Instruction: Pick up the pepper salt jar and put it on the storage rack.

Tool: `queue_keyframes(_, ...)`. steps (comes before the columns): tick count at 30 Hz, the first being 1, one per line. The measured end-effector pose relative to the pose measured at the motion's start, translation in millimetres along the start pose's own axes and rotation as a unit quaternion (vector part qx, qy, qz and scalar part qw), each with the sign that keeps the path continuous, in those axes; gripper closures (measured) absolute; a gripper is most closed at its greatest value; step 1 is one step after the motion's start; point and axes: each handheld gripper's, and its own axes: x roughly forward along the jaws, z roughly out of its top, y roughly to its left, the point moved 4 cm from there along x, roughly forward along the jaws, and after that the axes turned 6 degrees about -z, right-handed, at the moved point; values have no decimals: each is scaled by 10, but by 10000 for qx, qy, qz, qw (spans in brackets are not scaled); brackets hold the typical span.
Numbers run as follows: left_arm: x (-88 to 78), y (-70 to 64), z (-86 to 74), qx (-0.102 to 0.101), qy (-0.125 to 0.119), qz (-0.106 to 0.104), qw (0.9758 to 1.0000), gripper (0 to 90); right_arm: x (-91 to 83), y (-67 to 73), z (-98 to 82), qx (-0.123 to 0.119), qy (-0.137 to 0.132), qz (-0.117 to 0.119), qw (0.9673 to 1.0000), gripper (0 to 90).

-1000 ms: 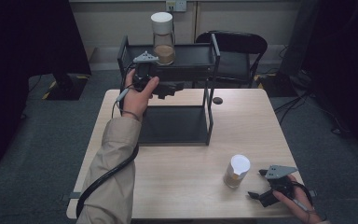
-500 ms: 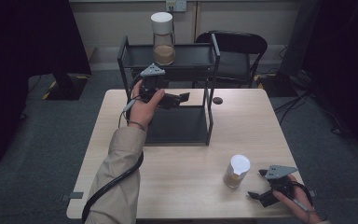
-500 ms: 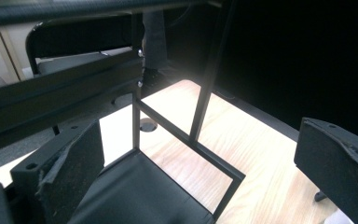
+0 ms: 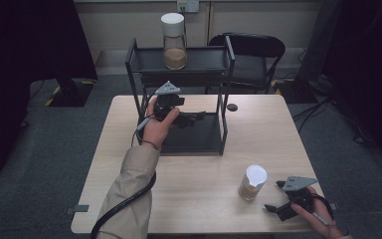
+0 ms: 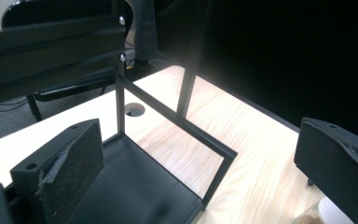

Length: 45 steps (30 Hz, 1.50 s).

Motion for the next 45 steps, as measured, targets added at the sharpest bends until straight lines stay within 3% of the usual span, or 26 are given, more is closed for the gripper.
queue_keyframes(9, 106, 26, -259, -60, 121, -135, 9998, 9, 0, 1, 0, 7, -2, 2, 10000, 0)
queue_keyframes(18, 123, 78, -528, -222, 240, -98, 9994, 9, 0, 0, 0, 0, -1, 0, 10000, 0)
queue_keyframes(26, 156, 69, -731, -125, 365, -13, 9993, 9, 0, 0, 0, 0, -1, 0, 10000, 0)
queue_keyframes(32, 189, 69, -874, -176, 395, -36, 9991, 9, 0, 0, 0, 0, -1, 1, 10000, 0)
queue_keyframes(37, 228, 50, -982, -98, 487, -68, 9987, 9, 0, -1, -1, 0, -2, 1, 10000, 0)
queue_keyframes(45, 278, 33, -1202, -195, 596, -91, 9980, 9, 0, -1, -1, 0, -2, 4, 10000, 0)
